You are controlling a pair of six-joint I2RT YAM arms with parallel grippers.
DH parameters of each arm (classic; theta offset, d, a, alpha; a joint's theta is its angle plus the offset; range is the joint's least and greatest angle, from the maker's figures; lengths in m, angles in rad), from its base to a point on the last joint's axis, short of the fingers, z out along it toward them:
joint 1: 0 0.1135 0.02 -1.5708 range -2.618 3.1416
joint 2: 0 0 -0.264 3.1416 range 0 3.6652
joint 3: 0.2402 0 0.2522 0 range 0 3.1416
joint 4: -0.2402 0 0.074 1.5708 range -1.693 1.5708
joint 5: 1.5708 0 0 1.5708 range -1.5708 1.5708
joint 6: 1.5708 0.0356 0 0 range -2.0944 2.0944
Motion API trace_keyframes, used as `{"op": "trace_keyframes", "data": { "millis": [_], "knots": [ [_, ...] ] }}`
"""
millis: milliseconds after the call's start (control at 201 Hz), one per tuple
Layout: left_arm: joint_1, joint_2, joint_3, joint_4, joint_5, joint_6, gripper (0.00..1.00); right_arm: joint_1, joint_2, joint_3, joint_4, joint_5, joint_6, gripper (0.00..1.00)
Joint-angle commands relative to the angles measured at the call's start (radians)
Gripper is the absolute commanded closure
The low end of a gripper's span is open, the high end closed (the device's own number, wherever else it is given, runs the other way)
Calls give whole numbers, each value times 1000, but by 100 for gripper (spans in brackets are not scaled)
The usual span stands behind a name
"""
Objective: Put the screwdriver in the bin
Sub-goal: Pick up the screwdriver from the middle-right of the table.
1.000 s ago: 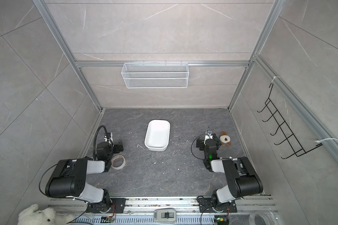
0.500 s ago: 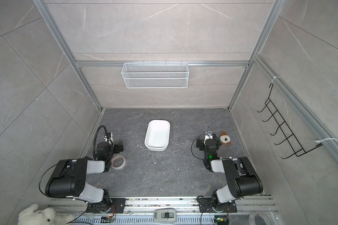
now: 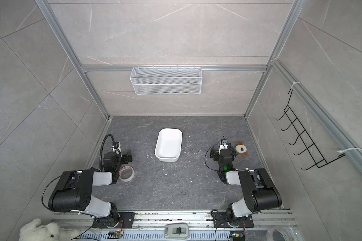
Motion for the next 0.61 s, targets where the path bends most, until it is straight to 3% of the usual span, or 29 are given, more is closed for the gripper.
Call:
{"op": "trace_keyframes", "data": {
  "millis": [0,95,189,229,279,373,463,553,602],
  "knots": [
    [-8,-36,28,-2,-29,-1,0,-1,-19,3,11,-10,-8,1],
    [-50,-119,94,-198,-122,-9,0,12,-62,-1,-1,2,-24,1],
    [-111,-190,202,-430,-198,-25,0,52,-175,55,-218,56,-30,1],
    [-130,-238,247,-517,-238,-108,0,69,-207,58,-248,56,-43,1],
    [-131,-303,323,-757,-217,-258,0,86,-245,66,-279,62,-43,1],
    [-139,-374,278,-721,-87,-231,0,91,-311,191,-489,48,-21,1],
    [-139,-432,257,-741,-110,-260,0,91,-336,340,-700,13,-33,1],
    [-139,-465,256,-808,-136,-312,0,92,-345,416,-759,1,-8,1],
    [-140,-465,272,-859,-96,-331,0,90,-345,458,-808,29,63,1]
  ]
}}
